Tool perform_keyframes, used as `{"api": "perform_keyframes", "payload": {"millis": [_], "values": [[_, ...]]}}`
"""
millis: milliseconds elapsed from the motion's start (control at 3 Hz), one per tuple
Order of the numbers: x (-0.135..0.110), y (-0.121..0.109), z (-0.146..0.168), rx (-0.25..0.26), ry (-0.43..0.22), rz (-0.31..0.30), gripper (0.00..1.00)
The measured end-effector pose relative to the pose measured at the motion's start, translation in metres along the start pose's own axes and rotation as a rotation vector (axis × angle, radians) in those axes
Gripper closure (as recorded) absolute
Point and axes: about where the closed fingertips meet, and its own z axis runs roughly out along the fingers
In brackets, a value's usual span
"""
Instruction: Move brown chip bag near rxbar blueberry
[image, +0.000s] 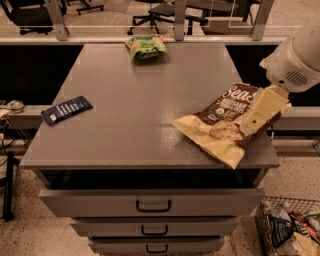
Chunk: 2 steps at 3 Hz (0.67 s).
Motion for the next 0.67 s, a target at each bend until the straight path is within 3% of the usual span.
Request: {"api": "perform_keyframes", "payload": {"millis": [667], "values": [[0.016, -0.035, 0.049, 0.022, -0.022, 0.201, 0.0]]}}
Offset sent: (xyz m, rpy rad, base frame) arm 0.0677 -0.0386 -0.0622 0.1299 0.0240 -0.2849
